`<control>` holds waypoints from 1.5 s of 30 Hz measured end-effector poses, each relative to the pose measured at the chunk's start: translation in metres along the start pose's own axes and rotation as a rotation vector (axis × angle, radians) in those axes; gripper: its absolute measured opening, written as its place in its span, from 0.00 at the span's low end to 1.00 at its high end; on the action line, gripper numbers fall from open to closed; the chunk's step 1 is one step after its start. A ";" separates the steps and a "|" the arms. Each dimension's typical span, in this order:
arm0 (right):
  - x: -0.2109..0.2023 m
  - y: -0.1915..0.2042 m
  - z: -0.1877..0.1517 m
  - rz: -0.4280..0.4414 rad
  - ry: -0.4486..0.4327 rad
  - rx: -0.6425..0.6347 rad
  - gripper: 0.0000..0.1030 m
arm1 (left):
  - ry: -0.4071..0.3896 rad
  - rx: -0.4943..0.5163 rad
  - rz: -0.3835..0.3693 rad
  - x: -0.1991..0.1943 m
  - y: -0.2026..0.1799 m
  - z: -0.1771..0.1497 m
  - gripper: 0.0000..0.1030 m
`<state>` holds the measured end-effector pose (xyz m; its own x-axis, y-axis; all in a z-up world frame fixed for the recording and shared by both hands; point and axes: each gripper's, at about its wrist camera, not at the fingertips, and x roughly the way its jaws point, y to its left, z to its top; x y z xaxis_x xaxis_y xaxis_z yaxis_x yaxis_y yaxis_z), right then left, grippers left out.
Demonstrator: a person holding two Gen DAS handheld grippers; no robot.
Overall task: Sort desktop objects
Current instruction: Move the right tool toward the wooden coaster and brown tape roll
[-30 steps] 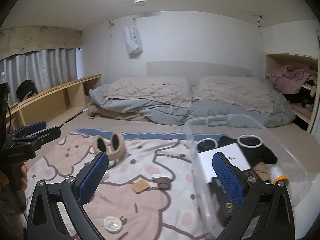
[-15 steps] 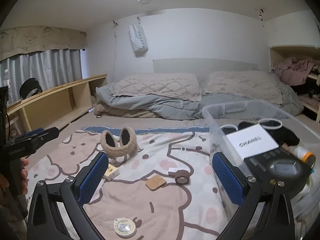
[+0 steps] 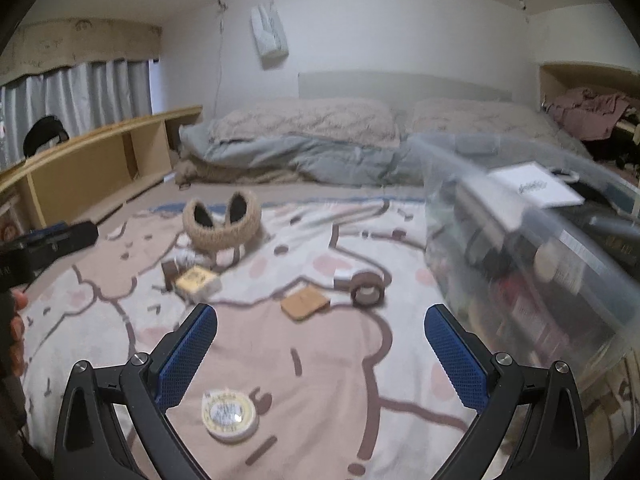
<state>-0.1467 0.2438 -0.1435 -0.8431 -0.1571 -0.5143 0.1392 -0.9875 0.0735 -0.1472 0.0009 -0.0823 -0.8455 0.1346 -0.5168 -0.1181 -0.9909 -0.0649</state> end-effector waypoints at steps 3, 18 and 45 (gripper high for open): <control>0.012 -0.002 -0.013 -0.022 0.045 -0.001 1.00 | 0.025 -0.028 -0.014 0.004 0.003 -0.004 1.00; 0.066 0.003 -0.064 -0.162 0.368 -0.114 1.00 | 0.172 -0.108 0.025 0.021 0.033 -0.023 1.00; 0.081 0.059 -0.061 0.209 0.422 -0.058 0.79 | 0.221 -0.097 0.034 0.027 0.035 -0.030 1.00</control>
<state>-0.1749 0.1737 -0.2333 -0.5110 -0.3232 -0.7965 0.3222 -0.9311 0.1711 -0.1588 -0.0302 -0.1239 -0.7121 0.1074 -0.6938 -0.0322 -0.9922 -0.1205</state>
